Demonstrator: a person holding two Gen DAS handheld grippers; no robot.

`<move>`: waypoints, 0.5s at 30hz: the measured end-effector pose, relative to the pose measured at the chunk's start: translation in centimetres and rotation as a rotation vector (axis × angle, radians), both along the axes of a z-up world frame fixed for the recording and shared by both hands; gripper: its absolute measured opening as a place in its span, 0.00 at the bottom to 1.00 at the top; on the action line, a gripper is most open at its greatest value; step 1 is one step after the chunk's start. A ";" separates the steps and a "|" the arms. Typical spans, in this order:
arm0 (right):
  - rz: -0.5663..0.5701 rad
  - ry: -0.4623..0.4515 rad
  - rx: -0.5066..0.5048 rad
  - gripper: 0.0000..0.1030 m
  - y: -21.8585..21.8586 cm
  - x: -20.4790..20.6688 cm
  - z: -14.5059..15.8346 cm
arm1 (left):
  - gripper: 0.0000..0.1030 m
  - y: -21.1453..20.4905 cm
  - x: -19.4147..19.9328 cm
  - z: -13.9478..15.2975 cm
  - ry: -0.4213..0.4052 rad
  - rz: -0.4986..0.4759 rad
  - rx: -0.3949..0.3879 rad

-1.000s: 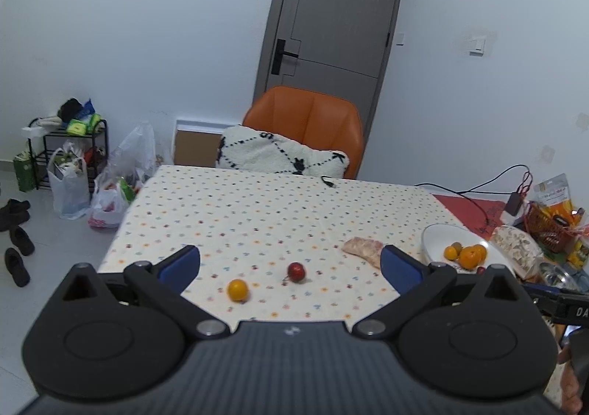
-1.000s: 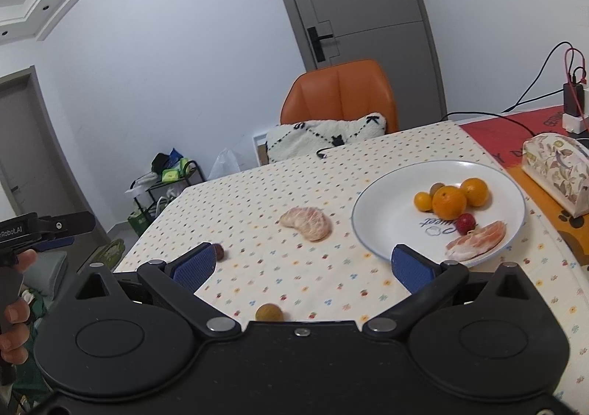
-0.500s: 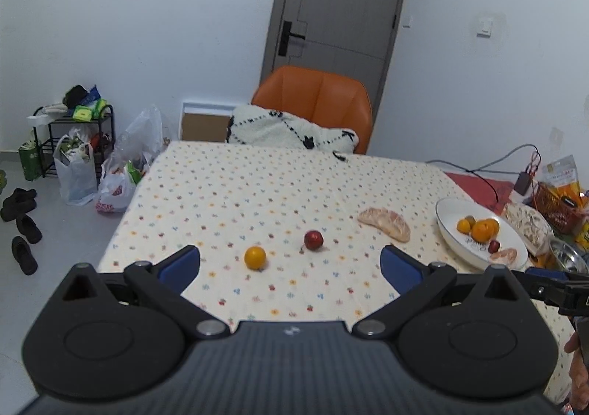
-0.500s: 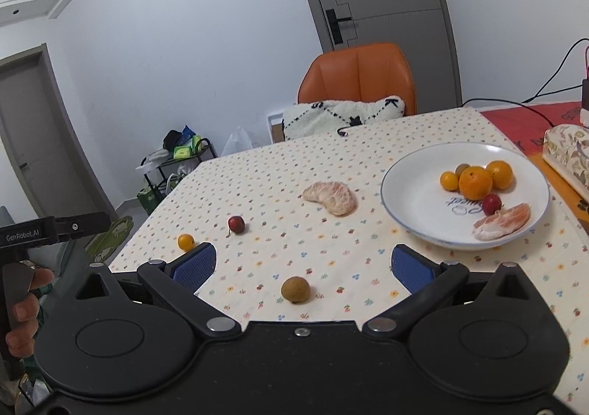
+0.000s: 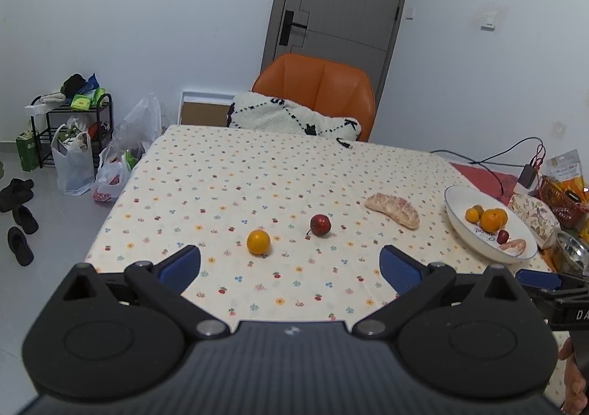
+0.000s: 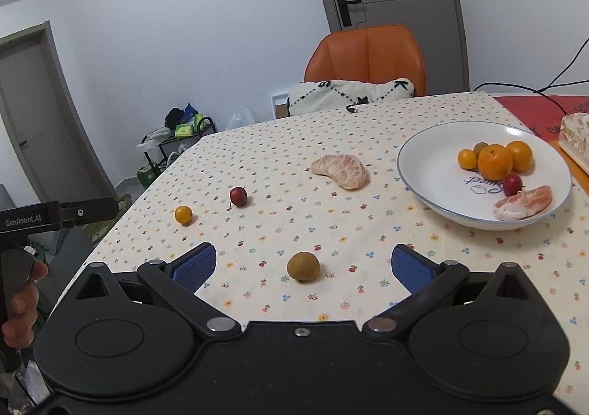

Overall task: Organize fruits
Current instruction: 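Grasp a small orange citrus with the left tool while the right tool grasps a kiwi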

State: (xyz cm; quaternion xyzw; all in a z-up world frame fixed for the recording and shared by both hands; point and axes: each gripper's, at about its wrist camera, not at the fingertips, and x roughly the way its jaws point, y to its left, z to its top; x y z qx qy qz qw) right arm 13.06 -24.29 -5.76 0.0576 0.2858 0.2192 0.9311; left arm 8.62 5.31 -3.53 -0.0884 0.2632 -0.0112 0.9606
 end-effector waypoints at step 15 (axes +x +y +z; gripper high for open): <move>0.068 0.065 -0.030 0.71 2.1 2.9 -2.2 | 0.83 0.3 3.8 -2.3 0.048 -0.002 -0.004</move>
